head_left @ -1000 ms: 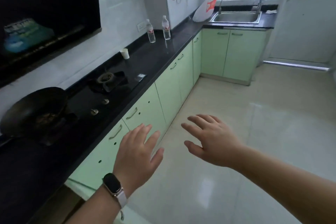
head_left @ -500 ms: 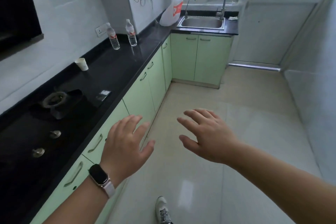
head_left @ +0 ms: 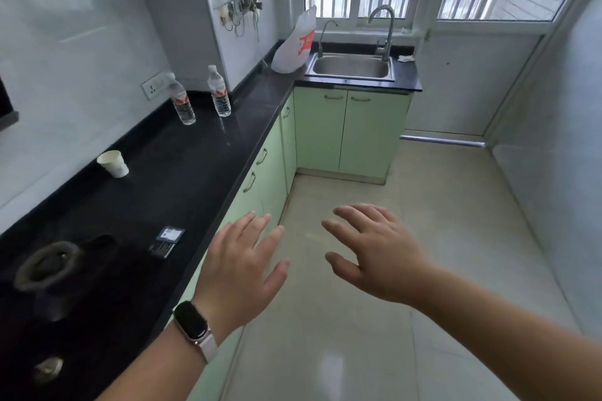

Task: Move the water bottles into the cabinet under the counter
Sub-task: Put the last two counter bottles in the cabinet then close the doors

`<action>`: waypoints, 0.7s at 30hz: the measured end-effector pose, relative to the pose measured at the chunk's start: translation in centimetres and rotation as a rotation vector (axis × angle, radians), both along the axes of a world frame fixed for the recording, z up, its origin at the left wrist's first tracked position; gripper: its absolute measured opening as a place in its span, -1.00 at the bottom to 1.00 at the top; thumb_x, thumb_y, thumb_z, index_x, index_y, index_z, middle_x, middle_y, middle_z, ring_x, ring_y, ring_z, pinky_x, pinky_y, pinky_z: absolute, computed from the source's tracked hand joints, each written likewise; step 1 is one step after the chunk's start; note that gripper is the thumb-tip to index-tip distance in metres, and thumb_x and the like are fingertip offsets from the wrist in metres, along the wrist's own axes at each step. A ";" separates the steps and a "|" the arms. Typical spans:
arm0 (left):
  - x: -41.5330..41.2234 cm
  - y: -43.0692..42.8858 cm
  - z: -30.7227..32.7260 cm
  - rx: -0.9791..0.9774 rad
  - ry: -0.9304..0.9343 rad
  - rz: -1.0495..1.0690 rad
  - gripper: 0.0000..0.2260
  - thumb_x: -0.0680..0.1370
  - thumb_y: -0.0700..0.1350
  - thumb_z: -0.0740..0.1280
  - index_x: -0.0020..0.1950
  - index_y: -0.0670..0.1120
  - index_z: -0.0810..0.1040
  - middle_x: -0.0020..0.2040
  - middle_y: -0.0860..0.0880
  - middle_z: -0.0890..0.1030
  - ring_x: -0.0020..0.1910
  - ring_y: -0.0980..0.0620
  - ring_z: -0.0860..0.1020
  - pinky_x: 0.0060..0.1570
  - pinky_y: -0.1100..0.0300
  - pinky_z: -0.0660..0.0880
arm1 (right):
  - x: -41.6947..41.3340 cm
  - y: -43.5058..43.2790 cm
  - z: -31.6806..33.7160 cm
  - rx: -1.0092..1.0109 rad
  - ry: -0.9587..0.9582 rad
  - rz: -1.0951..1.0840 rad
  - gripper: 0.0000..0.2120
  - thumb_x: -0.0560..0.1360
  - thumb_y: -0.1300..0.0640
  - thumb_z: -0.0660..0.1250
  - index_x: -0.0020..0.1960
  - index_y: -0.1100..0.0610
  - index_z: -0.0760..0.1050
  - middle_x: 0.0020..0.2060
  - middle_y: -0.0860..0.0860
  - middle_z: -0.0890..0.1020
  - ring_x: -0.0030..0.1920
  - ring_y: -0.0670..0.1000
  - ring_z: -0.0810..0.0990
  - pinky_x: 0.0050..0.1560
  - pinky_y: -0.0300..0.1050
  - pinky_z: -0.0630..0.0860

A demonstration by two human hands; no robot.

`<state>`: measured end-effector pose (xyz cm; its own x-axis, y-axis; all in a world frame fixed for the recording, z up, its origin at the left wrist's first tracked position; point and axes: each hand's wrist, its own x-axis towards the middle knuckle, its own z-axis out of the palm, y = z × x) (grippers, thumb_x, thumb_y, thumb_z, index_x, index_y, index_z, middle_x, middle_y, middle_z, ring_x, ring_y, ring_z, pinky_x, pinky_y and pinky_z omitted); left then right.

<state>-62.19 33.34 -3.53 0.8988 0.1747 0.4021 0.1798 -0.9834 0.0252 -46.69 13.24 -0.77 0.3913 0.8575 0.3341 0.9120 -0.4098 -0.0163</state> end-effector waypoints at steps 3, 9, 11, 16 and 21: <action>3.2 1.7 0.0 -0.004 0.025 -0.011 -0.56 0.54 0.15 0.22 0.30 -0.06 0.58 0.32 -0.13 0.57 0.35 -0.19 0.49 0.31 -0.21 0.42 | 3.1 1.7 -0.2 -0.003 -0.005 -0.002 -0.52 0.50 -0.21 0.19 0.26 0.04 0.54 0.17 0.07 0.61 0.17 0.16 0.55 0.21 0.05 0.46; 10.3 3.6 -0.7 0.020 0.078 0.018 -0.56 0.55 0.16 0.20 0.31 -0.04 0.58 0.33 -0.12 0.57 0.35 -0.17 0.49 0.33 -0.17 0.39 | 11.1 4.8 -1.6 0.010 0.021 0.034 -0.52 0.50 -0.21 0.19 0.27 0.05 0.54 0.17 0.08 0.60 0.18 0.18 0.55 0.23 0.07 0.46; 13.4 4.2 -0.7 0.039 0.091 0.042 -0.56 0.56 0.16 0.19 0.30 -0.04 0.58 0.32 -0.12 0.57 0.35 -0.17 0.50 0.32 -0.18 0.41 | 14.7 6.0 -2.1 0.013 0.033 0.062 -0.52 0.51 -0.21 0.19 0.28 0.05 0.54 0.18 0.08 0.60 0.20 0.18 0.54 0.24 0.08 0.45; 22.0 5.2 0.2 0.043 0.088 0.131 -0.56 0.56 0.15 0.19 0.30 -0.06 0.59 0.32 -0.12 0.58 0.34 -0.17 0.50 0.28 -0.20 0.46 | 24.4 8.4 -2.5 0.024 0.073 0.127 -0.51 0.50 -0.22 0.19 0.28 0.05 0.53 0.17 0.10 0.60 0.20 0.18 0.54 0.25 0.09 0.46; 30.7 6.0 1.6 0.083 0.111 0.191 -0.55 0.56 0.17 0.19 0.30 -0.04 0.59 0.32 -0.10 0.58 0.34 -0.15 0.51 0.28 -0.19 0.46 | 34.5 9.3 -1.8 0.048 0.053 0.182 -0.50 0.49 -0.22 0.18 0.26 0.06 0.55 0.16 0.10 0.61 0.17 0.18 0.56 0.24 0.08 0.47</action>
